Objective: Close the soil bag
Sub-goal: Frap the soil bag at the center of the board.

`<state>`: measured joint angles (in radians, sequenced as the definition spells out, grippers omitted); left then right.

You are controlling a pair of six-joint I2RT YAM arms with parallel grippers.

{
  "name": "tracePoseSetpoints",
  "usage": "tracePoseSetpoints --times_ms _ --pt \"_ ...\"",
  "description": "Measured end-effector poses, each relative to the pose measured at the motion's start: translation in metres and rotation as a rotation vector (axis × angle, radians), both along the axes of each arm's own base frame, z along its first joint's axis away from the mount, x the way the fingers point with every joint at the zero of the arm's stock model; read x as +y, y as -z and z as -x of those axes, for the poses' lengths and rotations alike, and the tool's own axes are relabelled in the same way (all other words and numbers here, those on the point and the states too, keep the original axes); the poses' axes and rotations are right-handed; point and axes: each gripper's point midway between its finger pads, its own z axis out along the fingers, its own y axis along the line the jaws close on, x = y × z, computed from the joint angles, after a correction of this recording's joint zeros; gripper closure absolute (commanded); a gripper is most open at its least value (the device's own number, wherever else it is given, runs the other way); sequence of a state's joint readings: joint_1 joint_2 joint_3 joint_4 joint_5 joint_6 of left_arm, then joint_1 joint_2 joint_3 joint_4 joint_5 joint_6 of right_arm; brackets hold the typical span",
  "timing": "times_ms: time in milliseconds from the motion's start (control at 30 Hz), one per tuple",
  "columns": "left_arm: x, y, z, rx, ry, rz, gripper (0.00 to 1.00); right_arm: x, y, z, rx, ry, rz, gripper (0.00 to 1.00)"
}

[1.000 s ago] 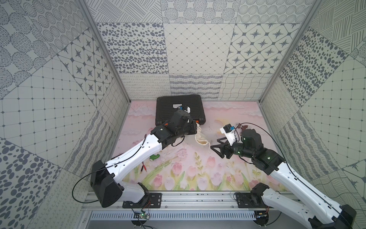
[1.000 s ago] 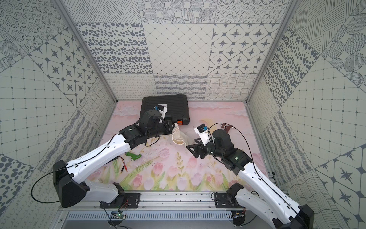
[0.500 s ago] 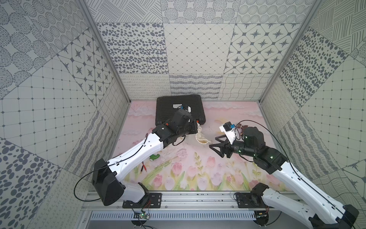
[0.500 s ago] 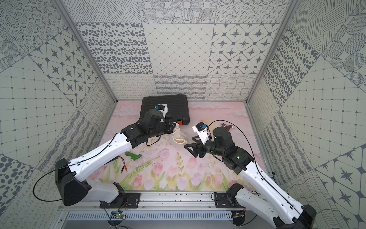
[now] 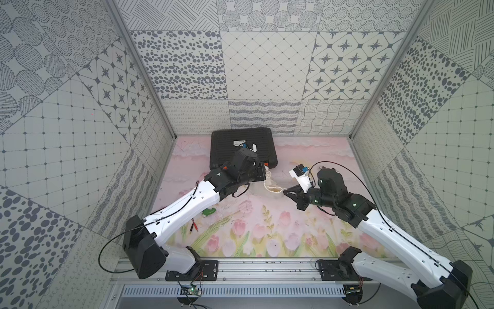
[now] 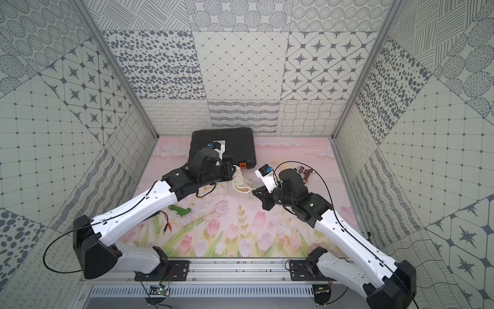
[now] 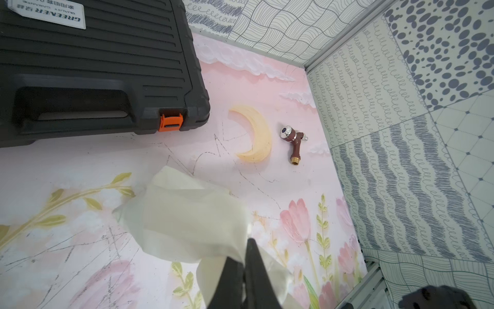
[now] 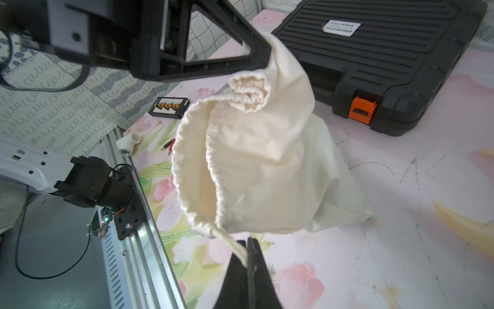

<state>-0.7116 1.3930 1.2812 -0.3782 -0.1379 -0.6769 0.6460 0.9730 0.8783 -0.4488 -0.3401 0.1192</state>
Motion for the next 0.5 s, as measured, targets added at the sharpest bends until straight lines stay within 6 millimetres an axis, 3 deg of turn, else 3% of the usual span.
tracePoseSetpoints --times_ms 133,233,367,500 --pt "0.015 -0.002 0.006 -0.035 -0.017 -0.027 0.48 -0.006 -0.023 -0.008 -0.066 0.049 0.000 1.00" --pt "0.022 -0.016 0.013 -0.094 0.009 -0.044 0.32 -0.009 -0.045 -0.015 -0.129 0.070 -0.003 1.00" --pt "0.008 -0.045 0.028 -0.205 0.154 -0.051 0.27 -0.012 -0.070 -0.023 -0.208 0.096 0.003 1.00" --pt "-0.015 -0.057 0.047 -0.295 0.322 -0.070 0.27 -0.013 -0.076 -0.029 -0.232 0.112 0.019 1.00"
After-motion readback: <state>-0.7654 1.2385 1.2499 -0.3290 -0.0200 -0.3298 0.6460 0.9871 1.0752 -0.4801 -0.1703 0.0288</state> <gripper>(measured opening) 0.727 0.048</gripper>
